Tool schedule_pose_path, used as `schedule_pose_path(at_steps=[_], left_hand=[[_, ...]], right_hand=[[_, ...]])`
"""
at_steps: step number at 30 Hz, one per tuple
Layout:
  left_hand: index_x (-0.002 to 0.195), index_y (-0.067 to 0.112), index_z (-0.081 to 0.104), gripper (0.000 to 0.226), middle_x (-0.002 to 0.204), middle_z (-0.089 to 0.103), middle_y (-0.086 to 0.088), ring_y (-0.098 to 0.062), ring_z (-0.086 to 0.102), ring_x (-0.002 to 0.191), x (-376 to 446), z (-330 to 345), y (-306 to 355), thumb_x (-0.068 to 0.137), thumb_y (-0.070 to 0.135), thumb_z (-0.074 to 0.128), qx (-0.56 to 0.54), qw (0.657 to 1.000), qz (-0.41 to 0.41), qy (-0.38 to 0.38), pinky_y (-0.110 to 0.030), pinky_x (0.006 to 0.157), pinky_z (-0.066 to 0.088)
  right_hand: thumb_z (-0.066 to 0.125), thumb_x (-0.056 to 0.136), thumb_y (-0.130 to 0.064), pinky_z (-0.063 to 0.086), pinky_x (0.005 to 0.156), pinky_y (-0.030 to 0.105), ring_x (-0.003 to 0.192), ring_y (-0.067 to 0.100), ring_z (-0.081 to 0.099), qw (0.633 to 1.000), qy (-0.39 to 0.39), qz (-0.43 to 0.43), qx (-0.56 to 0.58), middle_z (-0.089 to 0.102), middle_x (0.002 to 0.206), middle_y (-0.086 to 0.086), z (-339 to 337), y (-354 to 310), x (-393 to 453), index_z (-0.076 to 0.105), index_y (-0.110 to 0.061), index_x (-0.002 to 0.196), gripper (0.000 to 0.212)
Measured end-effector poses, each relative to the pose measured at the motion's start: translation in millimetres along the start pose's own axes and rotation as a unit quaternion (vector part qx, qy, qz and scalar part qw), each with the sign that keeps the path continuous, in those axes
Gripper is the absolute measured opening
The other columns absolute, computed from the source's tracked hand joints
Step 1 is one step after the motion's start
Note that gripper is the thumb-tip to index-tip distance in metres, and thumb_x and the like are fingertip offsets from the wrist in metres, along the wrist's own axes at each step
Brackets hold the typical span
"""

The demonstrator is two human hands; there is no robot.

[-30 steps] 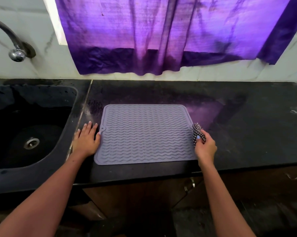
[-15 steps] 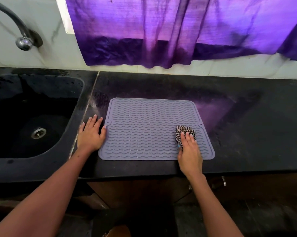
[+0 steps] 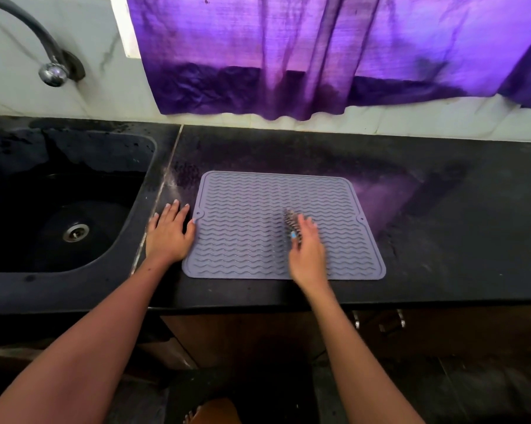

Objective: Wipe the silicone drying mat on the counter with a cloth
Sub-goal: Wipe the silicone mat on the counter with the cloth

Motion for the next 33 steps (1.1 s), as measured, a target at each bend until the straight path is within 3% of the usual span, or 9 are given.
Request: schedule_pose_path(at_steps=[4,12,14,16,18,19,23,26,33], left_hand=[[0.144,0.017,0.032,0.068,0.155,0.022,-0.006,-0.02,0.015,0.144,0,0,0,0.086,0.049,0.017,-0.002,1.0,0.001,0.001,-0.04,0.116,0.007],[0.146,0.016,0.027,0.052,0.156,0.018,-0.007,-0.02,0.011,0.145,-2,-1,3,0.098,0.037,0.03,0.003,1.0,-0.001,-0.005,-0.04,0.117,0.004],[0.147,0.017,0.023,0.053,0.157,0.014,-0.006,-0.02,0.008,0.145,-1,-1,3,0.099,0.038,0.026,0.012,1.0,-0.003,-0.023,-0.039,0.117,0.003],[0.148,0.018,0.018,0.054,0.158,0.008,-0.005,-0.019,0.004,0.145,0,0,2,0.099,0.039,0.022,0.02,0.999,-0.006,-0.048,-0.039,0.117,0.001],[0.149,0.019,0.013,0.054,0.158,0.003,-0.004,-0.018,0.0,0.145,0,1,2,0.099,0.04,0.018,0.027,0.997,-0.006,-0.07,-0.039,0.118,-0.001],[0.149,0.02,0.011,0.054,0.158,0.001,-0.004,-0.018,-0.002,0.145,0,1,2,0.099,0.04,0.017,0.031,0.996,-0.006,-0.079,-0.039,0.118,-0.002],[0.149,0.019,0.008,0.055,0.158,-0.001,-0.004,-0.018,-0.003,0.145,-2,-1,3,0.099,0.041,0.015,0.039,0.996,-0.007,-0.083,-0.039,0.118,-0.003],[0.149,0.019,0.01,0.055,0.158,0.001,-0.004,-0.018,-0.002,0.145,-3,-1,4,0.099,0.04,0.015,0.047,0.996,-0.008,-0.075,-0.039,0.117,-0.003],[0.149,0.018,0.012,0.054,0.158,0.003,-0.005,-0.019,-0.001,0.146,-3,1,4,0.099,0.039,0.017,0.037,0.997,-0.005,-0.063,-0.04,0.117,-0.003]], right_hand=[[0.042,0.096,-0.023,0.001,0.118,0.034,0.147,0.023,-0.009,0.981,-0.058,-0.058,-0.175,-0.008,0.159,0.007,35,7,-7,-0.001,-0.021,0.151,0.069],[0.038,0.097,-0.025,-0.01,0.116,0.03,0.146,0.019,-0.01,0.965,-0.087,-0.109,-0.222,-0.007,0.159,0.007,35,8,-2,-0.003,-0.017,0.151,0.068],[0.036,0.099,-0.023,-0.008,0.116,0.029,0.147,0.016,-0.006,0.978,-0.103,-0.092,-0.158,-0.002,0.159,0.003,33,6,3,0.004,-0.017,0.151,0.061],[0.037,0.1,-0.019,0.004,0.119,0.03,0.147,0.015,0.007,0.994,-0.096,0.004,0.042,0.012,0.158,0.0,23,2,8,0.019,-0.017,0.149,0.052],[0.037,0.1,-0.017,0.022,0.113,0.027,0.142,0.016,0.026,0.959,-0.037,0.108,0.258,0.027,0.154,-0.002,14,-5,10,0.031,-0.02,0.145,0.046],[0.037,0.1,-0.018,0.026,0.109,0.026,0.14,0.016,0.03,0.949,-0.015,0.125,0.288,0.031,0.152,-0.003,11,-11,10,0.032,-0.022,0.145,0.045],[0.037,0.1,-0.02,0.009,0.12,0.035,0.146,0.016,0.007,0.994,-0.07,-0.039,0.072,0.008,0.159,-0.001,35,-40,0,0.017,-0.021,0.149,0.053],[0.038,0.098,-0.024,-0.009,0.116,0.031,0.146,0.018,-0.011,0.97,-0.12,-0.14,-0.16,-0.01,0.158,0.006,71,-36,-15,-0.001,-0.019,0.15,0.065],[0.036,0.098,-0.033,-0.012,0.115,0.03,0.147,0.018,-0.009,0.954,-0.113,-0.167,-0.222,-0.004,0.159,0.007,74,-34,-14,-0.001,-0.018,0.151,0.067]])
Point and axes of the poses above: each hand's wrist, its own x-axis towards the middle knuckle, its own z-axis out of the palm, y = z × x, the point moved 4 cm from there along x, towards the middle knuckle
